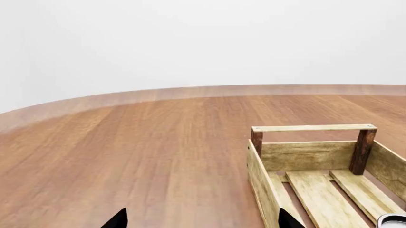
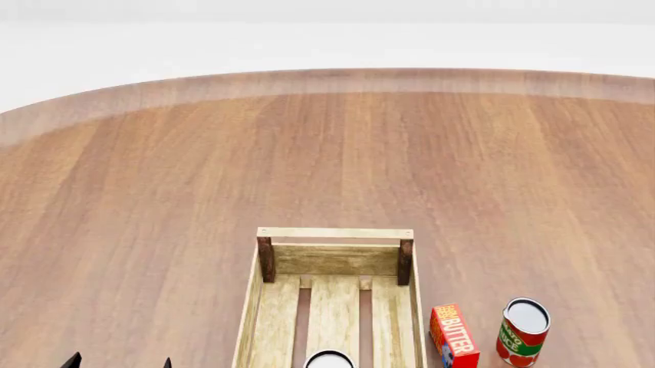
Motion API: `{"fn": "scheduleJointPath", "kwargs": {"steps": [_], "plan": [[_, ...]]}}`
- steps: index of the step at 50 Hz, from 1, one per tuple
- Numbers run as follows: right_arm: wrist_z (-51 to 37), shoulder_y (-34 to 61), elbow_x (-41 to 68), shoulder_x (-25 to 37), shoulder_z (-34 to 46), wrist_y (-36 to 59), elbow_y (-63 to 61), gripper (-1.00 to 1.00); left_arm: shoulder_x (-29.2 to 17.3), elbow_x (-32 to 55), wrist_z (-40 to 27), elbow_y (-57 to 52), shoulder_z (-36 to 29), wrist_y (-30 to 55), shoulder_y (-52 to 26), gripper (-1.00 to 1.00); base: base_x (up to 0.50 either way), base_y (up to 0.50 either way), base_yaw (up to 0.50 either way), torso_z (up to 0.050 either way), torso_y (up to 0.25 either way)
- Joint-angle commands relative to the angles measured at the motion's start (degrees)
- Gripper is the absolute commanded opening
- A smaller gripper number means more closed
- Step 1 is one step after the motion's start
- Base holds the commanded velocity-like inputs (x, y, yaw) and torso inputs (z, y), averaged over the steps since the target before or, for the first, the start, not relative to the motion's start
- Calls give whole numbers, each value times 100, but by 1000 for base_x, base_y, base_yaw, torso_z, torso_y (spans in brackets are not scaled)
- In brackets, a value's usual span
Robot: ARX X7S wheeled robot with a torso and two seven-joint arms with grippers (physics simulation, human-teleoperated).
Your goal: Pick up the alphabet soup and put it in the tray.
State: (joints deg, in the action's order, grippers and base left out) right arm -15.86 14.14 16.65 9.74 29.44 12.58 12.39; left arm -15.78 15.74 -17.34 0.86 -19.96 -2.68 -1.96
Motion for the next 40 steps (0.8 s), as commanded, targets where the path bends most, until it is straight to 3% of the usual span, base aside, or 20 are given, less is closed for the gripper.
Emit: {"fn": "scheduleJointPath", "kwargs": {"steps": [1, 40], "plan": [[-126, -188, 117, 174, 2, 274, -638, 100, -14, 20, -19, 0, -16, -3, -6, 100, 0, 0, 0, 0, 0], [-710, -1022, 446, 954, -78, 959, -3743, 100, -225, -561, -368, -647, -184, -243, 245, 100, 0, 0, 0, 0, 0]]}}
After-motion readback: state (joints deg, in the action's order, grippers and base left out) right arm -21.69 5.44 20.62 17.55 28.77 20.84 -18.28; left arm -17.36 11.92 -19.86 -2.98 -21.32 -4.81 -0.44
